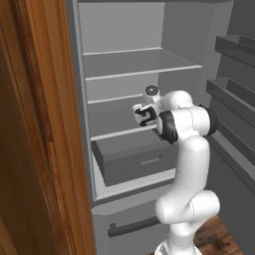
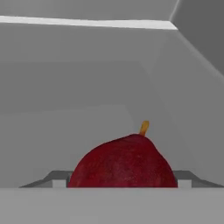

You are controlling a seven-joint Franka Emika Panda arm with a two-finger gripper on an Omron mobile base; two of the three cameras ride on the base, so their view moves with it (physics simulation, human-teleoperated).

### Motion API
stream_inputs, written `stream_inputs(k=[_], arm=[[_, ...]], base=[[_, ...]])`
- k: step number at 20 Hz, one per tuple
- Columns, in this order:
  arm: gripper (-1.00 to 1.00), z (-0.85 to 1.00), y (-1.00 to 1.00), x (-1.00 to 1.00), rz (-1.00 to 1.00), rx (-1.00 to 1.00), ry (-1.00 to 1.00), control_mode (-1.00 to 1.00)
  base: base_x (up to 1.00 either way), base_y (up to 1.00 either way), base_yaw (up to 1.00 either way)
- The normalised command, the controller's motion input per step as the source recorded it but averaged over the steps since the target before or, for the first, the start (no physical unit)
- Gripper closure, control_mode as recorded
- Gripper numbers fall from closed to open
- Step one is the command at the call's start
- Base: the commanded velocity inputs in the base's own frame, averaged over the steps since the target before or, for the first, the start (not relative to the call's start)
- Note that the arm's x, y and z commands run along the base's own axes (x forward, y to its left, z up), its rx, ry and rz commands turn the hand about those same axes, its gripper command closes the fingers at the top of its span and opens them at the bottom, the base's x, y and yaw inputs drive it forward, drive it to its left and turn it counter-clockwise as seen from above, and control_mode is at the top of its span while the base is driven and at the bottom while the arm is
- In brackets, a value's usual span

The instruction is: Pick the orange and pear from the fridge and place them inside the tupperware on the counter.

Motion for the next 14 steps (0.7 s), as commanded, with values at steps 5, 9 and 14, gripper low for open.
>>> stream_inputs(k=[5,9,14], arm=[[1.0,-0.48,0.0,-0.99,0.0,0.0,0.03,-1.0],[1.0,-0.28,0.02,-1.0,0.0,0.0,-0.1,-1.0],[1.0,0.48,0.26,-1.0,0.06,0.0,-0.13,-1.0]], base=[[0.0,0.0,0.0],[0.0,0.0,0.0],[0.0,0.0,0.0]])
